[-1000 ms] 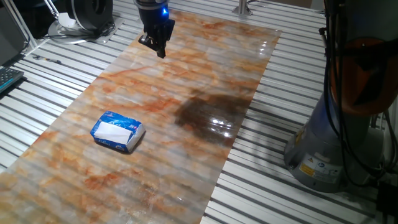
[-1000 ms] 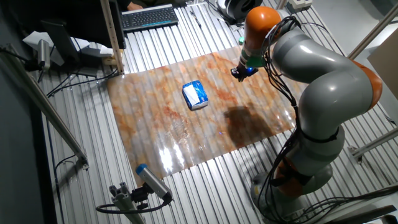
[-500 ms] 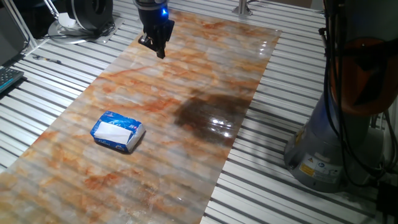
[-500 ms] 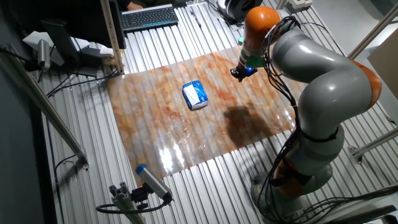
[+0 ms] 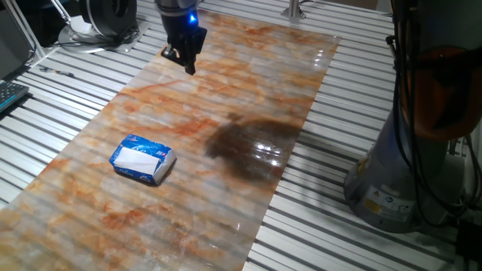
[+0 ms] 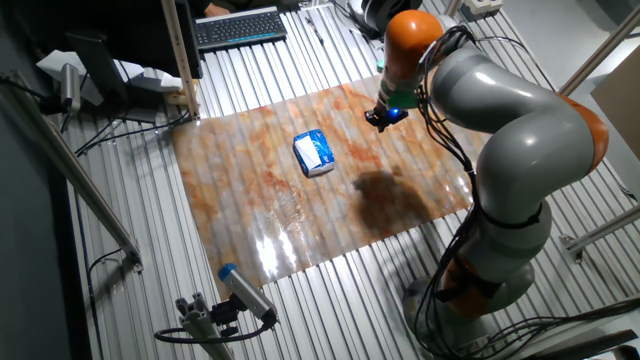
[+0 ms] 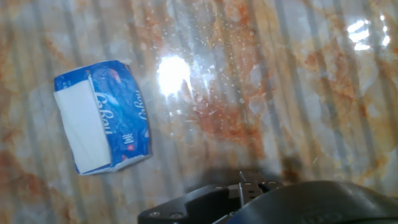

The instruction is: Pull out a napkin

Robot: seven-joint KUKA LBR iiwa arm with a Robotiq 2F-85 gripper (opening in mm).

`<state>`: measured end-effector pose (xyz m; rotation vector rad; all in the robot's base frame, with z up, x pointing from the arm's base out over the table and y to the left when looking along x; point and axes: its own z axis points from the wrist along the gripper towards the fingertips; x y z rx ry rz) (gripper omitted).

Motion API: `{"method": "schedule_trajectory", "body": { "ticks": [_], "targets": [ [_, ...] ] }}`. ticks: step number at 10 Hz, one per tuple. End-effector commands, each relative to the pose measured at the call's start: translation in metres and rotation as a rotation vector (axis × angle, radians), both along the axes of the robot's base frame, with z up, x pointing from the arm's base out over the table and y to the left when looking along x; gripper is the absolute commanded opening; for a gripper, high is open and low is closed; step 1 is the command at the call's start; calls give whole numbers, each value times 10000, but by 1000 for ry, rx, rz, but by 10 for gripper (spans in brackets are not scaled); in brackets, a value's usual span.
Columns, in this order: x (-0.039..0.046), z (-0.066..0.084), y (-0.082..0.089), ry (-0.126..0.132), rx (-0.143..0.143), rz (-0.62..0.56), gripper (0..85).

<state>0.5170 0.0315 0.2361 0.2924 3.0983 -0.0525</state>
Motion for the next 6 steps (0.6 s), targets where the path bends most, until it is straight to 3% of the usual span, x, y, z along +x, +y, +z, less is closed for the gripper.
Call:
{"method": "schedule_trajectory", "body": {
  "ticks": [1, 6],
  "targets": [
    [-3, -22, 47, -1, 3, -5, 0],
    [-42, -77, 373, -1, 5, -46, 0]
  ]
}}
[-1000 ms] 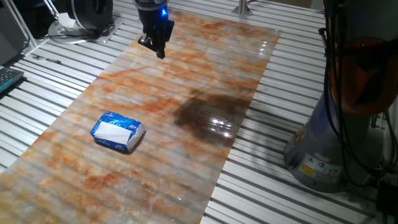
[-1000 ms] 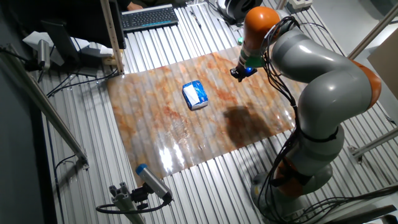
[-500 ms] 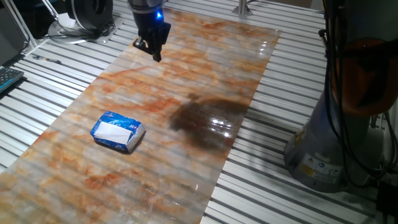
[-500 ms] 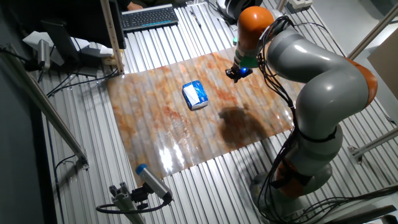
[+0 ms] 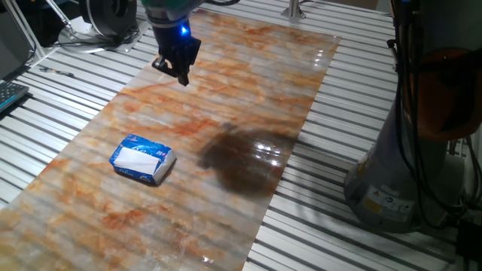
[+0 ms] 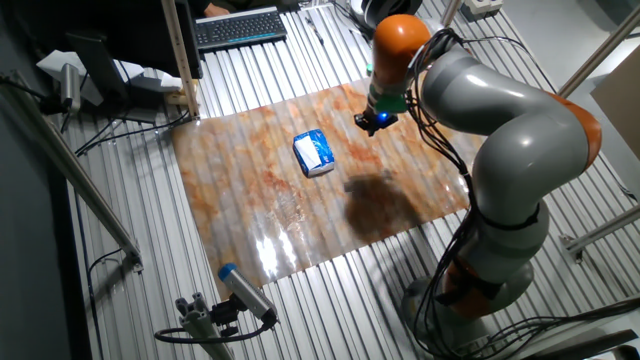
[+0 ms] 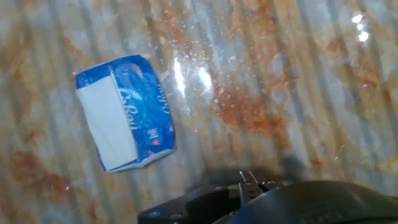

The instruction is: Pull out a napkin

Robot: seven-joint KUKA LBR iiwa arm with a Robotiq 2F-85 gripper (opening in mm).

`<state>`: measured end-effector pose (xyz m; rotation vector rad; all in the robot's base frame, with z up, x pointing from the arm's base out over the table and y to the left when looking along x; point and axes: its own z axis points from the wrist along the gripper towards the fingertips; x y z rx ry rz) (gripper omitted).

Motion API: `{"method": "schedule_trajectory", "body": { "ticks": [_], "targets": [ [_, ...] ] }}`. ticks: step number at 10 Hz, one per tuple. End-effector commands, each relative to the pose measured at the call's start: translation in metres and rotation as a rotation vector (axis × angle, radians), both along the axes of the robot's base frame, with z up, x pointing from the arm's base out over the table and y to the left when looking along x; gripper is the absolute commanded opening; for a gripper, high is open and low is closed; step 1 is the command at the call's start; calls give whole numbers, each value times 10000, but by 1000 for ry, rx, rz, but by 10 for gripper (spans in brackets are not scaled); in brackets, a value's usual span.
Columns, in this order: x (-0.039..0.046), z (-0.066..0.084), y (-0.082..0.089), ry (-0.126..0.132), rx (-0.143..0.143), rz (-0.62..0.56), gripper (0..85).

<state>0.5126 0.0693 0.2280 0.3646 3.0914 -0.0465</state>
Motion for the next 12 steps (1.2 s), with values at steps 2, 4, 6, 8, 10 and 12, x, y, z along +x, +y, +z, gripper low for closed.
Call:
{"method": "schedule_trajectory", "body": {
  "ticks": [2, 4, 6, 8, 10, 12],
  "targets": [
    [-17, -38, 107, -3, -2, -15, 0],
    [-41, -62, 173, -4, 0, -21, 0],
    [-69, -96, 239, -7, -6, -32, 0],
    [-83, -137, 314, -13, -15, -39, 0],
    [-81, -185, 368, -17, -26, -42, 0],
    [-77, -234, 413, -23, -29, -42, 0]
  ]
}}
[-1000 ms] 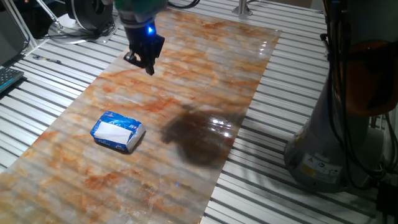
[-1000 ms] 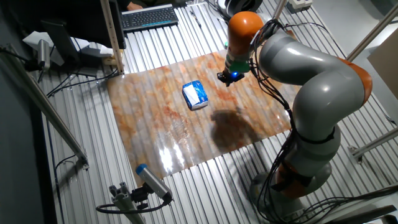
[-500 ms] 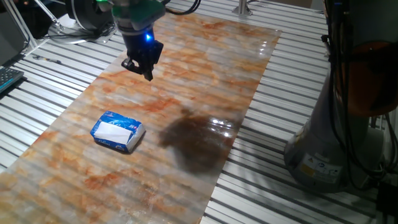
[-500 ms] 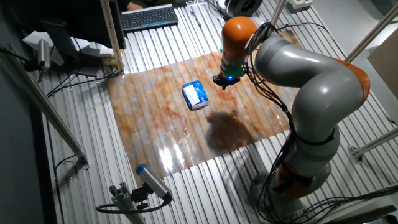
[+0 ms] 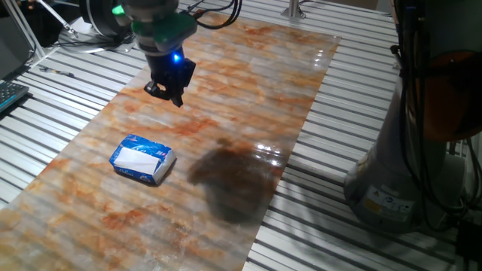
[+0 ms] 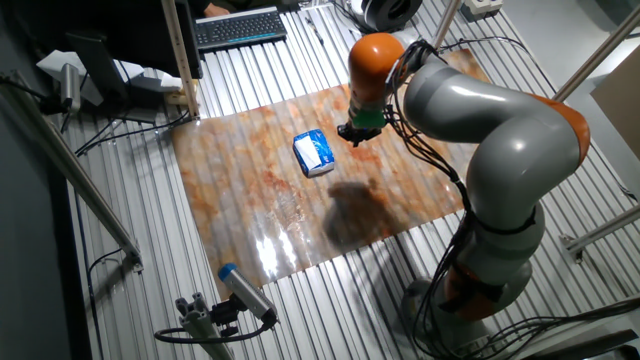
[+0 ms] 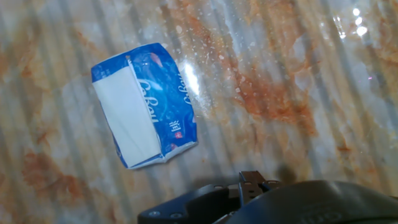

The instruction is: Pull out a napkin

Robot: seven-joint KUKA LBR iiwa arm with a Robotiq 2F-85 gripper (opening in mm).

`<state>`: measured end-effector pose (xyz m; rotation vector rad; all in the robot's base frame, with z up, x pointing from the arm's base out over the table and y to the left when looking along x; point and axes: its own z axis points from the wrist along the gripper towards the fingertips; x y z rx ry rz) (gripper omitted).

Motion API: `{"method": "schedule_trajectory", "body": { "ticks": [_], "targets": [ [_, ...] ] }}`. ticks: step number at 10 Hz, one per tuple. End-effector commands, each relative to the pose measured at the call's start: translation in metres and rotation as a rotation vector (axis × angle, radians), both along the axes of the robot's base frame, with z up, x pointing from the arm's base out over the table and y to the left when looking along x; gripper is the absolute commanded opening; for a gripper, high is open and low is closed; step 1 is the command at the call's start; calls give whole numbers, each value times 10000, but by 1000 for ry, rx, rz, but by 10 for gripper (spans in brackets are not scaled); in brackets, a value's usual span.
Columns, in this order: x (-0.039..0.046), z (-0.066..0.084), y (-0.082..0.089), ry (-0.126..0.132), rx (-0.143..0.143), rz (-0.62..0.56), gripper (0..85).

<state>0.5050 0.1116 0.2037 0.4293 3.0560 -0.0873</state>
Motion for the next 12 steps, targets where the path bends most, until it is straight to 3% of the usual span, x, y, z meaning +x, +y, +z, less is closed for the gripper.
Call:
{"method": "schedule_trajectory", "body": {
  "ticks": [1, 3, 5, 9, 11, 12],
  "targets": [
    [-1, -21, 23, -2, -1, -3, 0],
    [-13, -86, 95, -12, -20, -10, 0],
    [-13, -108, 114, -12, -13, -9, 0],
    [-4, -127, 130, -11, -27, -13, 0],
    [22, -148, 135, -13, -12, -20, 0],
    [33, -164, 137, -15, -22, -18, 0]
  ]
}}
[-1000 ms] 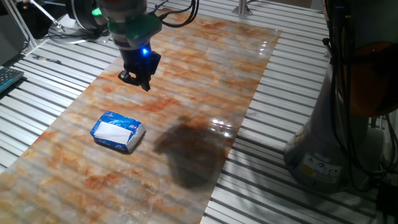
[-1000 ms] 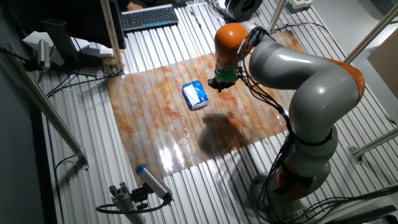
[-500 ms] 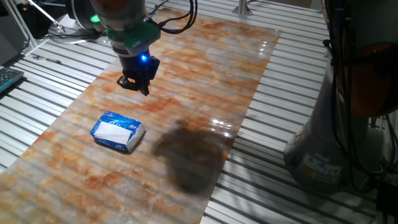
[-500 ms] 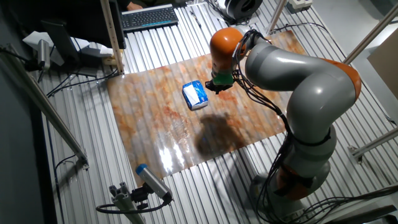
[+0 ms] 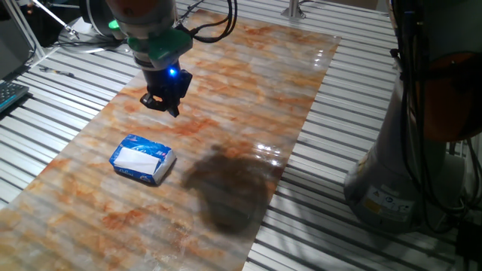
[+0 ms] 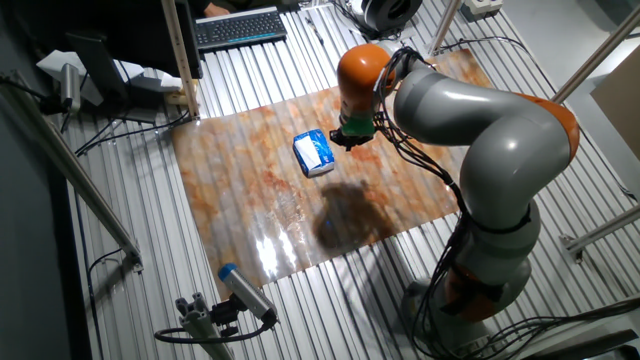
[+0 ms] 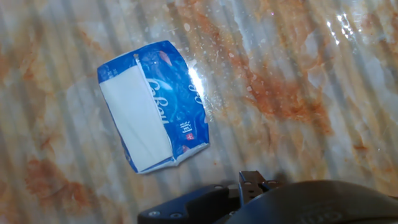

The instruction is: Pull out a napkin

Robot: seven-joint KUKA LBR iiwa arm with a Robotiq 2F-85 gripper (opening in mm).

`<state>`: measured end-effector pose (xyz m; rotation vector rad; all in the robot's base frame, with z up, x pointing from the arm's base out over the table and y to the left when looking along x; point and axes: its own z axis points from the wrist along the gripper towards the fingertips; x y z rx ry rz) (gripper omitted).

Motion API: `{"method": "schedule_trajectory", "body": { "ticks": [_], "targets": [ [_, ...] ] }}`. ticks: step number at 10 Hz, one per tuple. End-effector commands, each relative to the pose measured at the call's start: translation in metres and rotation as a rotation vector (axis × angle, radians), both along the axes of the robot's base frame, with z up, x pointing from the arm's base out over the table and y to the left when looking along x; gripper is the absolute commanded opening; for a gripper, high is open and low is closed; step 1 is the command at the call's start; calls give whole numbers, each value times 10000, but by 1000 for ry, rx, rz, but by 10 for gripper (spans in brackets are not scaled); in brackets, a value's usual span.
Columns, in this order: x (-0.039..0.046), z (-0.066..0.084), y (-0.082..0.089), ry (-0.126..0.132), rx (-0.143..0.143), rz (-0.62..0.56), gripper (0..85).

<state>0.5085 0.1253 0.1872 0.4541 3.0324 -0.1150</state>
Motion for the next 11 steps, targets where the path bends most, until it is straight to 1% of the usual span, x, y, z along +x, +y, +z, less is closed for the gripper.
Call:
{"method": "schedule_trajectory", "body": {
  "ticks": [1, 2, 3, 4, 5, 7, 8, 9, 10, 11],
  "targets": [
    [8, 0, -7, -6, 3, -4, 0],
    [30, 2, -25, -7, 7, -3, 0],
    [31, 1, -25, -7, 5, 0, 0],
    [10, 4, -11, -4, -18, 5, 0],
    [-11, -1, 9, -4, -14, 3, 0],
    [-52, -34, 58, 1, -56, -3, 0],
    [-69, -62, 85, 4, -50, 1, 0],
    [-94, -103, 123, 2, -51, -11, 0],
    [-101, -143, 146, 4, -46, -16, 0],
    [-110, -136, 148, 7, -38, -13, 0]
  ]
}}
